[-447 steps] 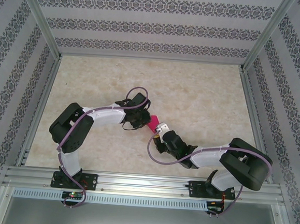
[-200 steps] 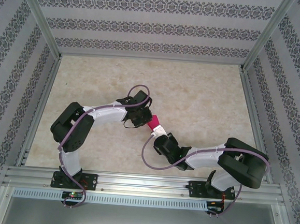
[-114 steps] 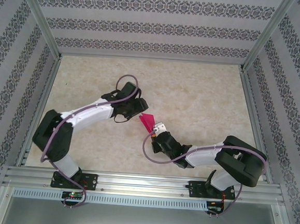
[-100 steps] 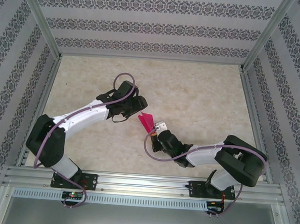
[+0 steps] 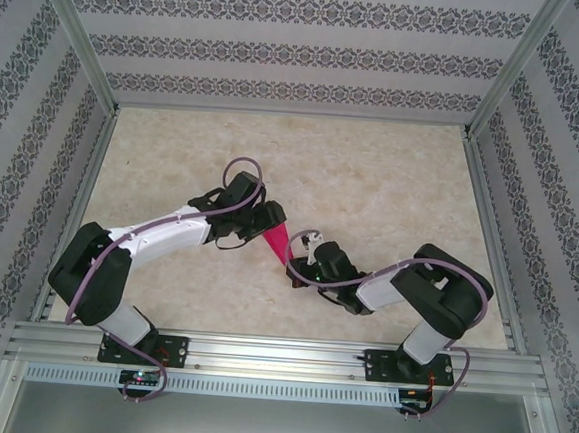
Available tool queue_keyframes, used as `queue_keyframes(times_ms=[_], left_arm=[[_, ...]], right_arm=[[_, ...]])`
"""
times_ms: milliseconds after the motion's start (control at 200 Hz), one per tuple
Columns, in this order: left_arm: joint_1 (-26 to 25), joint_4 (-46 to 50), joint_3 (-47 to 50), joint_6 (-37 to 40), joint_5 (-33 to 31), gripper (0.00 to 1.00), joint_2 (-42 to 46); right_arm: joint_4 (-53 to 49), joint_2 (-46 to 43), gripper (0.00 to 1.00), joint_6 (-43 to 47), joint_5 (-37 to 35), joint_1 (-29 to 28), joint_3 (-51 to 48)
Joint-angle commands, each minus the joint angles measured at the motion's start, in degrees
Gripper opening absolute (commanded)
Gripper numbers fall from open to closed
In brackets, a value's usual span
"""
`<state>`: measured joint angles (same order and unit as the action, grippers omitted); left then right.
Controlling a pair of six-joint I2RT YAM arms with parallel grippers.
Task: Fold a paper plane with a square sheet of paper (pick it up from the middle)
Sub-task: Fold the wing for the fifth time at the center of the table.
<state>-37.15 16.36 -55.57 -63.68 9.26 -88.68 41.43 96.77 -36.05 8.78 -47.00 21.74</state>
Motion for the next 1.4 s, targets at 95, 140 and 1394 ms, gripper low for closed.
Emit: queue_keyframes(times_ms=[95, 140, 1394], left_arm=[[-1.24, -4.63, 1.05, -0.13, 2.50, 0.58, -1.76], [-1.26, -4.18, 1.31, 0.14, 2.24, 0.58, -1.71], [-1.35, -19.19, 4.85, -3.13, 6.67, 0.54, -11.74]], right_arm=[[5.19, 4.16, 0.00, -8.04, 8.32, 2.66, 0.10], [5.24, 4.50, 0.00, -8.60, 9.16, 3.18, 0.12], [-15.26, 9.44, 0.00, -14.09, 20.23, 8.47, 8.94]])
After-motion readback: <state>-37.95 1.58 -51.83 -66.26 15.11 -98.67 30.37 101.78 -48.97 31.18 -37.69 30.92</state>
